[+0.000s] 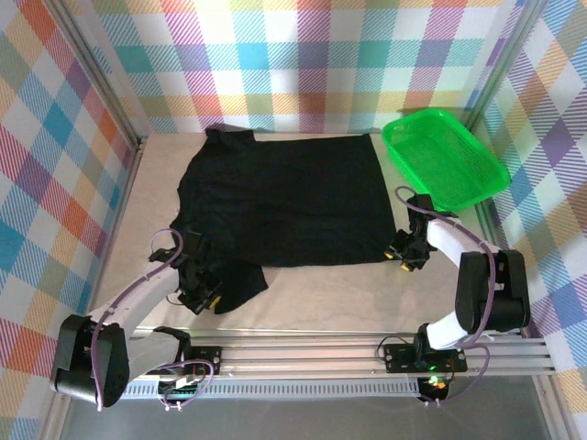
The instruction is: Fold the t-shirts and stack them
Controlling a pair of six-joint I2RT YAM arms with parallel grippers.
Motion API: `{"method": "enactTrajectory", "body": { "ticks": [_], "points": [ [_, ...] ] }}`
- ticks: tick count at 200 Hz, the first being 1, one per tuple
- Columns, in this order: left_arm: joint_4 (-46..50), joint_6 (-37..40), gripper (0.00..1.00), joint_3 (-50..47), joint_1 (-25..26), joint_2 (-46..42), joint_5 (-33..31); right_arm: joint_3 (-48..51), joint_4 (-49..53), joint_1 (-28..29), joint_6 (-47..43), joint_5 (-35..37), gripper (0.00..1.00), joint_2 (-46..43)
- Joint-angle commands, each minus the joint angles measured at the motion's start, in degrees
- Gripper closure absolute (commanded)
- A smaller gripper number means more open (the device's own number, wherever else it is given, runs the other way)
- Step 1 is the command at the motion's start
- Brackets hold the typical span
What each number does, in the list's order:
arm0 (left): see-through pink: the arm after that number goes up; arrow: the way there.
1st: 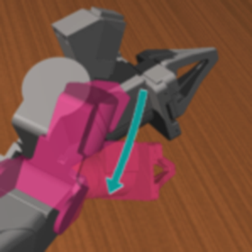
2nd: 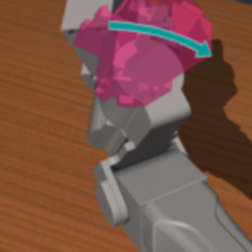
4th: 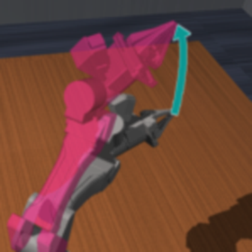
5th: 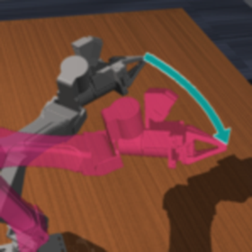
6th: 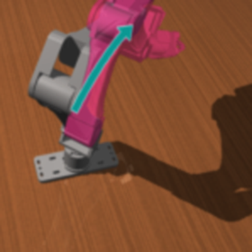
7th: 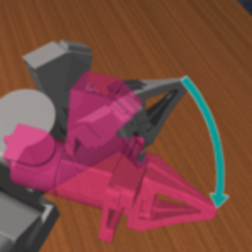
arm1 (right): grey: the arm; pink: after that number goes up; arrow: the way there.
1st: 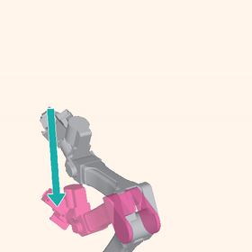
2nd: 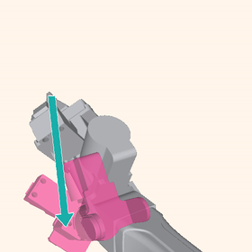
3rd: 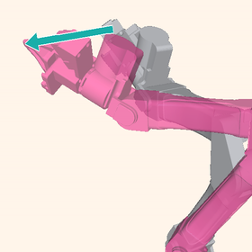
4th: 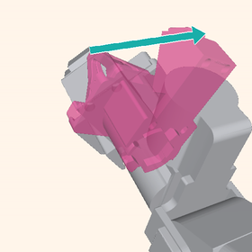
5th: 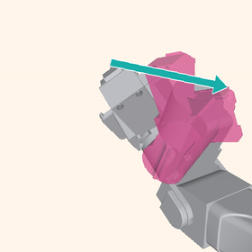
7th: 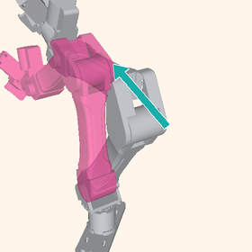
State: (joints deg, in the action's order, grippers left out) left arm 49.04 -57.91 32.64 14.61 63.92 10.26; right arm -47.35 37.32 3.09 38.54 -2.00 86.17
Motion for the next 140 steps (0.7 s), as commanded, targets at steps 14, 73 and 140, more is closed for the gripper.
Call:
{"method": "enactTrajectory", "body": {
  "ticks": [14, 73, 140],
  "points": [
    [5.68, -0.97, 1.00, -0.39, 0.78, -2.94, 0.88, -1.92, -2.99, -0.73, -1.06, -1.40, 0.69, 4.01],
    [10.44, -2.46, 1.00, -2.00, 0.77, -8.66, 4.09, -0.85, -3.64, -0.68, -1.61, -3.53, 0.93, 5.50],
    [20.07, -3.60, 1.00, -1.97, 0.77, -17.21, 6.93, 0.93, 4.61, 3.18, -2.55, -0.72, 1.00, -3.66]
  ]
}}
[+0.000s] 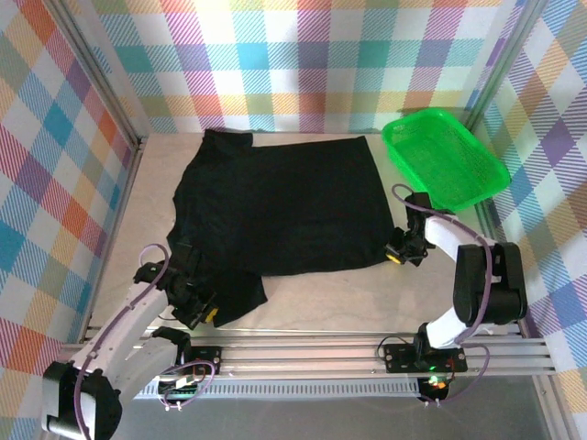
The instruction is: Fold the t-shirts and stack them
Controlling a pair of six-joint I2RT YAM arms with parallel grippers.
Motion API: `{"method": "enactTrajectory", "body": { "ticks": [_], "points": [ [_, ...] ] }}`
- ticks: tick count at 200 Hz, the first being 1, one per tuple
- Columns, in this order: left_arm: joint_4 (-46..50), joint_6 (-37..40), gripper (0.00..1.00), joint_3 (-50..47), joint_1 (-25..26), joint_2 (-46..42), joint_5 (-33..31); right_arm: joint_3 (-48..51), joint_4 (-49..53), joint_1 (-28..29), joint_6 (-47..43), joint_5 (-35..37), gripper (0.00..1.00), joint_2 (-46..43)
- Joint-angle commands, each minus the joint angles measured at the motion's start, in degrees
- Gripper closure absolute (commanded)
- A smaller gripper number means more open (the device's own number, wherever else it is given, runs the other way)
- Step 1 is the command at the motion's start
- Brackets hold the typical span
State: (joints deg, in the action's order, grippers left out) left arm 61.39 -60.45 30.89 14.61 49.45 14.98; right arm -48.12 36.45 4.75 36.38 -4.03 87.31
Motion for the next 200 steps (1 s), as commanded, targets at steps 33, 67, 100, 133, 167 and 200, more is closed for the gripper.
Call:
{"method": "enactTrajectory", "body": {
  "ticks": [33, 67, 100, 133, 167, 200],
  "points": [
    [11.62, -1.54, 1.00, 0.51, 0.86, -7.27, 3.89, 2.88, 13.30, 4.40, 1.60, 2.05, 1.00, -12.62],
    [16.09, -2.13, 1.00, 5.38, 0.94, -12.72, 1.84, 3.77, 21.76, 6.14, 4.58, 1.75, 1.00, -22.63],
    [10.16, -3.68, 1.00, 9.01, 1.10, -14.55, 1.57, 5.05, 20.82, 6.14, 3.83, -0.13, 1.00, -23.43],
    [0.88, -3.72, 1.00, 12.72, 1.04, -7.93, -0.59, 1.55, 19.15, 6.14, 3.72, -0.89, 1.00, -18.26],
    [-10.44, -4.50, 1.00, 17.70, 0.44, 2.23, -3.17, -1.70, 17.63, 5.93, 5.76, -1.16, 1.00, -14.81],
    [-16.46, -2.43, 1.00, 25.38, -2.17, 12.40, -3.65, -6.60, 16.98, 4.66, 8.52, -1.21, 1.00, -11.19]
  ]
}}
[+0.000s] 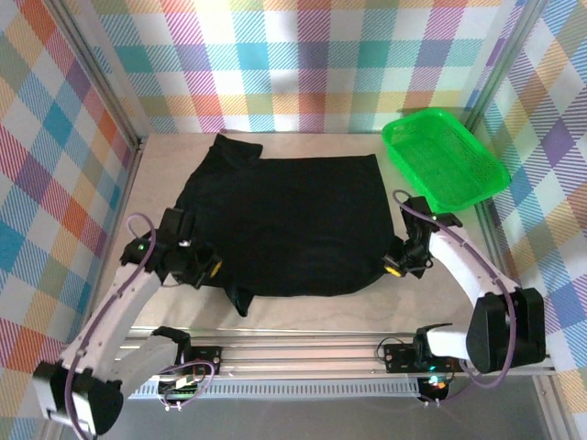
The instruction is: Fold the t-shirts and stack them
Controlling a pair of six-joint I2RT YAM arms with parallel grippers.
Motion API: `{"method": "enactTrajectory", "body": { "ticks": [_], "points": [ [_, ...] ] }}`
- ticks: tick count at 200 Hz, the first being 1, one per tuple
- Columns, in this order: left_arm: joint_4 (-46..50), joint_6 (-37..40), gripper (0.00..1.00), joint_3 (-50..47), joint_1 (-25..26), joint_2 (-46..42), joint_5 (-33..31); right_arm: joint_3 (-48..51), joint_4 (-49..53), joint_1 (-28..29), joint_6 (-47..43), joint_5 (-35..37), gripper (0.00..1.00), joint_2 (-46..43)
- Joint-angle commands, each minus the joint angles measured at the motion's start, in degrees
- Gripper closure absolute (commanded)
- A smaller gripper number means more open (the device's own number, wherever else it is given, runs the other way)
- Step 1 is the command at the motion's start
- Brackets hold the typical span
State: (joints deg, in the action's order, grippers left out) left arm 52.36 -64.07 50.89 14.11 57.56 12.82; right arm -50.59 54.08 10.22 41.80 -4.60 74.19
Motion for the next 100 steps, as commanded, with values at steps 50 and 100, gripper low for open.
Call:
{"method": "enactTrajectory", "body": {
  "ticks": [50, 100],
  "points": [
    [-9.44, 6.82, 1.00, 15.08, -7.05, 14.60, -1.42, -11.18, -2.79, -3.29, 5.55, -1.02, 1.00, 7.55],
    [-13.11, 8.56, 1.00, 19.15, -11.23, 19.87, -2.04, -17.57, -4.77, -4.76, 6.32, -0.61, 1.00, 15.56]
  ]
}}
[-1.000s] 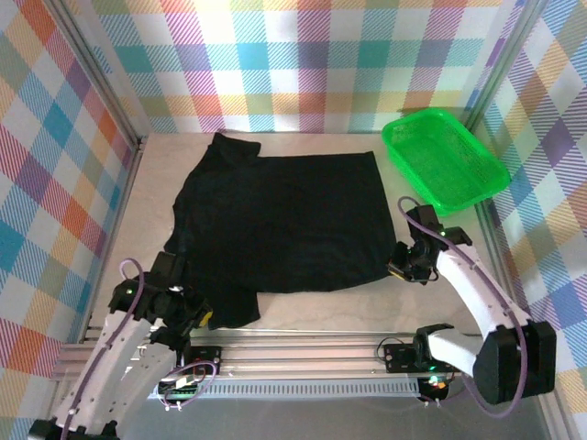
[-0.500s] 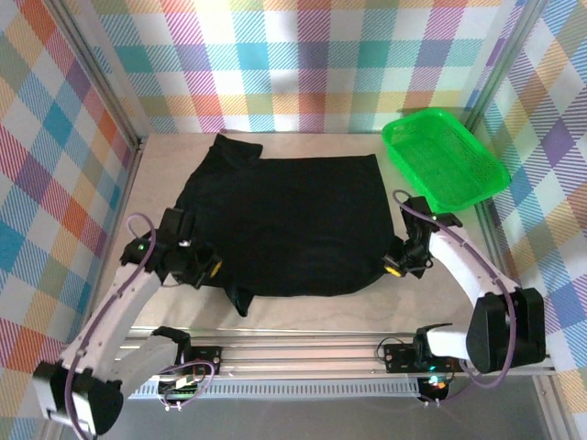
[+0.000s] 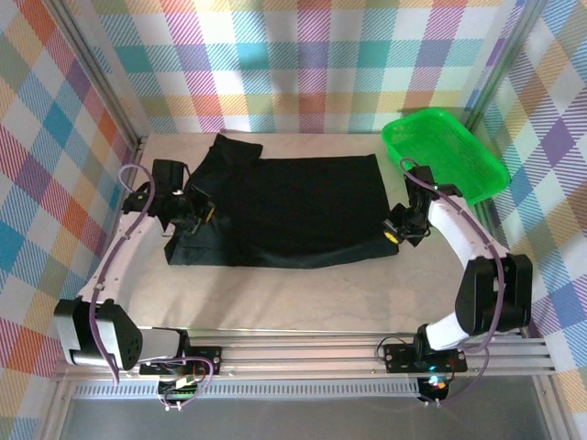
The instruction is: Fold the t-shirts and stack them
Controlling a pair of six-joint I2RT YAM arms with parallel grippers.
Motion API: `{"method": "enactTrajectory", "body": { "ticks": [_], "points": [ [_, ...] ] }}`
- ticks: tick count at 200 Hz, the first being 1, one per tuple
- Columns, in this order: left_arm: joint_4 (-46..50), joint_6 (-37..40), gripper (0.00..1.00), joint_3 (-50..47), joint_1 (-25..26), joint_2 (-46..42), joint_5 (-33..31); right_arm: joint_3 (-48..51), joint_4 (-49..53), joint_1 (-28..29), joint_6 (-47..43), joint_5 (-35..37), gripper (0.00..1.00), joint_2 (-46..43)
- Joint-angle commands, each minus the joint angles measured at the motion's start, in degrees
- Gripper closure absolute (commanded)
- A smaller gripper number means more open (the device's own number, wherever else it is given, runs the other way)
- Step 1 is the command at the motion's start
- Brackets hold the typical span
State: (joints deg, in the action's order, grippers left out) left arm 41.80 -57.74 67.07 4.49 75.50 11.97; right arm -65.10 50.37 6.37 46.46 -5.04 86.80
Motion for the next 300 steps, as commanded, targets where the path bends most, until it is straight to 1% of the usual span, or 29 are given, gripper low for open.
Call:
{"method": "enactTrajectory", "body": {
  "ticks": [1, 28, 54, 97, 168, 191, 215, 216, 219, 221, 224, 225, 227, 228, 229, 231, 232, 233, 236, 237, 238, 240, 241, 242, 250, 266, 275, 281, 300],
  "points": [
    [-2.58, 2.25, 1.00, 3.07, -1.65, 2.06, -1.22, -3.17, -1.06, -0.96, 1.68, -0.12, 1.00, 3.07],
    [-3.54, 3.37, 1.00, 4.14, -3.28, 4.44, -2.08, -6.31, -1.32, -1.56, 1.81, 0.20, 1.00, 7.10],
    [-5.46, 4.22, 1.00, 5.04, -4.35, 6.81, -1.23, -8.85, -1.15, -1.64, 1.73, 0.88, 1.00, 10.30],
    [-5.92, 5.27, 1.00, 7.81, -5.24, 11.31, -1.32, -10.55, -1.42, -1.63, 2.92, 1.08, 1.00, 13.57],
    [-7.15, 7.44, 1.00, 11.81, -6.16, 19.18, -0.58, -12.68, -1.10, -1.70, 4.07, 4.02, 1.00, 17.75],
    [-7.05, 8.62, 1.00, 14.56, -6.85, 22.54, -0.05, -13.40, -1.72, -2.12, 3.75, 3.65, 1.00, 19.12],
    [-4.14, 10.99, 1.00, 19.00, -7.47, 25.70, -0.12, -15.40, -2.08, -2.59, 2.10, 1.98, 1.00, 20.86],
    [-3.94, 11.12, 1.00, 19.21, -7.52, 25.85, -0.11, -15.62, -2.01, -2.63, 1.99, 1.97, 1.00, 20.95],
    [-3.53, 11.37, 0.94, 19.64, -7.63, 26.15, -0.19, -16.09, -1.68, -2.73, 1.70, 1.89, 1.00, 21.19],
    [-3.03, 11.54, 0.88, 20.02, -7.71, 26.31, -0.19, -16.39, -1.46, -2.71, 1.53, 1.88, 0.99, 21.38],
    [-2.48, 11.83, 0.76, 20.44, -7.81, 26.58, -0.20, -16.86, -1.16, -2.75, 1.23, 1.93, 0.96, 21.54],
    [-2.28, 11.93, 0.74, 20.59, -7.82, 26.65, -0.19, -17.01, -1.02, -2.76, 1.12, 1.95, 0.94, 21.60],
    [-1.95, 12.12, 0.65, 20.90, -7.89, 26.83, -0.23, -17.28, -0.81, -2.79, 0.88, 1.98, 0.91, 21.62],
    [-1.70, 12.21, 0.61, 20.99, -7.91, 26.95, -0.26, -17.40, -0.76, -2.78, 0.67, 2.06, 0.91, 21.59],
    [-1.58, 12.29, 0.57, 21.13, -7.96, 27.00, -0.31, -17.50, -0.69, -2.77, 0.67, 2.10, 0.87, 21.53],
    [-0.94, 12.54, 0.51, 21.45, -8.04, 27.09, -0.46, -17.73, -0.57, -2.77, 0.37, 2.13, 0.83, 21.49],
    [-0.63, 12.64, 0.48, 21.53, -8.07, 27.12, -0.55, -17.80, -0.51, -2.81, 0.14, 2.26, 0.83, 21.44],
    [-0.39, 12.69, 0.47, 21.66, -8.08, 27.14, -0.59, -17.88, -0.52, -2.83, 0.14, 2.29, 0.79, 21.37],
    [0.41, 12.98, 0.40, 21.96, -8.17, 27.09, -1.15, -18.01, -0.46, -2.80, -0.20, 2.54, 0.74, 21.06],
    [0.71, 13.08, 0.38, 22.05, -8.18, 27.04, -1.37, -18.07, -0.45, -2.83, -0.37, 2.56, 0.74, 20.96],
    [0.94, 13.17, 0.37, 22.10, -8.18, 26.96, -1.53, -18.10, -0.36, -2.84, -0.37, 2.57, 0.70, 20.87],
    [1.45, 13.37, 0.35, 22.22, -8.25, 26.80, -1.93, -18.17, -0.36, -2.79, -0.64, 2.68, 0.67, 20.58],
    [1.66, 13.49, 0.34, 22.22, -8.26, 26.67, -2.16, -18.19, -0.32, -2.82, -0.79, 2.76, 0.67, 20.46],
    [1.90, 13.55, 0.33, 22.23, -8.27, 26.51, -2.36, -18.21, -0.29, -2.79, -0.79, 2.85, 0.64, 20.35],
    [3.02, 14.16, 0.31, 21.47, -8.48, 24.78, -4.09, -18.18, -0.12, -2.81, -1.80, 3.22, 0.55, 19.03],
    [4.39, 13.61, 0.32, 16.82, -9.12, 19.48, -6.48, -17.21, 0.28, -2.55, -4.34, 3.38, 0.49, 15.95],
    [4.93, 12.75, 0.34, 13.13, -9.48, 16.25, -7.34, -15.86, 0.27, -2.22, -5.56, 3.28, 0.48, 14.13],
    [4.81, 12.25, 0.37, 10.24, -9.62, 14.14, -7.67, -14.66, 0.18, -1.93, -6.28, 3.15, 0.49, 12.97],
    [2.69, 10.61, 0.48, 1.15, -10.19, 10.25, -5.92, -9.88, -1.80, -0.65, -8.47, 2.04, 0.54, 9.33]
  ]
}}
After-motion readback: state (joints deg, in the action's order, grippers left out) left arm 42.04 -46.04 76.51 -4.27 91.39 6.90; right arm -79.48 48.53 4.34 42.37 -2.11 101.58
